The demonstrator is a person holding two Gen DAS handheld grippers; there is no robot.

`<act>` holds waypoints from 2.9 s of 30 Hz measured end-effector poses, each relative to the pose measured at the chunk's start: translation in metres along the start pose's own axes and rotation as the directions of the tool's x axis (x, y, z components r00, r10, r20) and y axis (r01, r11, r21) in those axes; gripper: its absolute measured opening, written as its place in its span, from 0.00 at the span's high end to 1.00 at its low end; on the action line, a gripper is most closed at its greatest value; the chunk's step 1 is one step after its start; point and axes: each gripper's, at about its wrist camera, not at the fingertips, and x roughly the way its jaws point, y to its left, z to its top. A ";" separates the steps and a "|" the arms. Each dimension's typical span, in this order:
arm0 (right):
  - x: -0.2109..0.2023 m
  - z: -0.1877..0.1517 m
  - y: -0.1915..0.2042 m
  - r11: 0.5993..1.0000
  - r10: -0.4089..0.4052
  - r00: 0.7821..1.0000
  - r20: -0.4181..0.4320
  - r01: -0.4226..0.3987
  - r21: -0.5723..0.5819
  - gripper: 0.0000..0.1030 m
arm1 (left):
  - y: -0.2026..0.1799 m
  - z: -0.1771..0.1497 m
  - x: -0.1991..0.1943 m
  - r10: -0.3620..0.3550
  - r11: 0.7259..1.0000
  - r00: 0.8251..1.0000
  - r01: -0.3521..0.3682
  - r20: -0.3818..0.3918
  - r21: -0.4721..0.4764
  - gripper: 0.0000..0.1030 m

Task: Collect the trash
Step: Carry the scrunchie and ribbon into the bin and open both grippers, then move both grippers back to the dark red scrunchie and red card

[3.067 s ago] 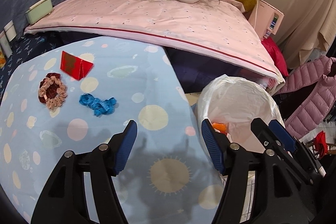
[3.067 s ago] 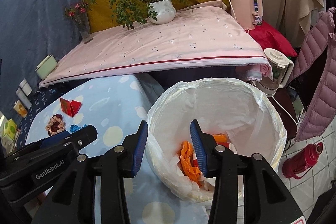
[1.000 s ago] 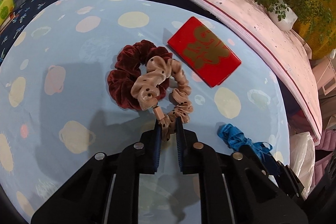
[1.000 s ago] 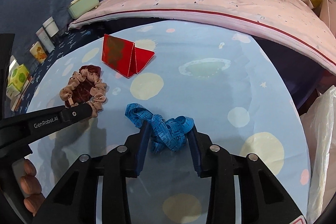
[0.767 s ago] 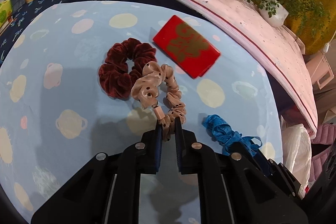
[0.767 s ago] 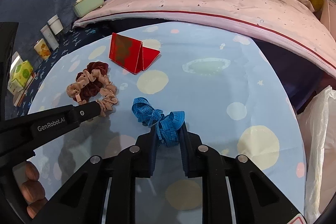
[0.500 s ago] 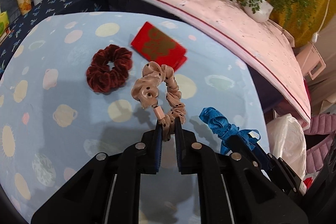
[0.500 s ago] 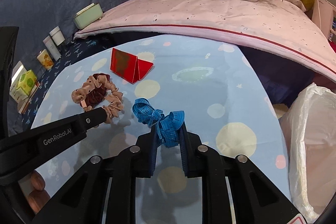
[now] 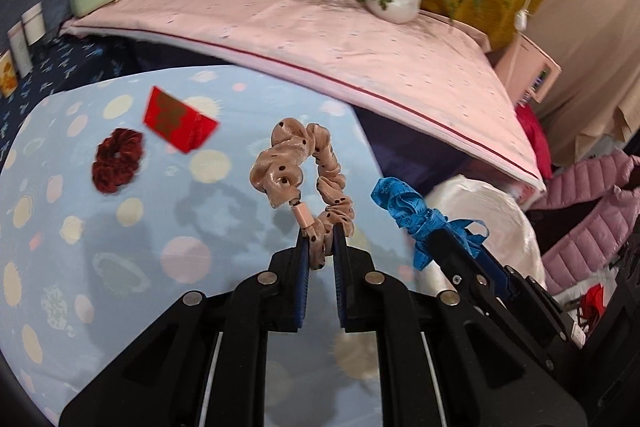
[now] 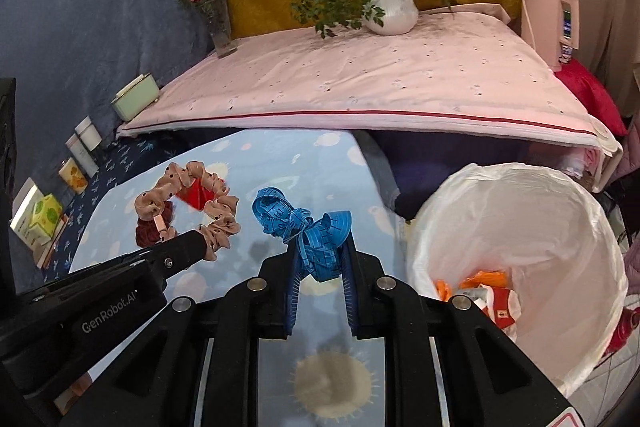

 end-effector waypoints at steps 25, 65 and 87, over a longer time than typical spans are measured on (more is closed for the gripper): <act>-0.052 -0.024 -0.159 0.946 -0.168 0.985 0.030 0.153 0.287 0.74 | -0.142 -0.030 0.023 -0.115 0.971 0.990 0.129 -0.079 0.203 0.57; -0.025 -0.017 -0.062 0.991 -0.108 0.994 -0.009 0.109 0.080 0.60 | -0.018 -0.020 0.014 0.037 0.999 0.999 -0.038 -0.032 -0.010 0.40; 0.041 -0.013 0.062 0.994 0.006 0.996 -0.088 -0.016 -0.111 0.60 | 0.151 -0.009 0.008 0.184 0.952 0.982 -0.189 -0.042 -0.242 0.34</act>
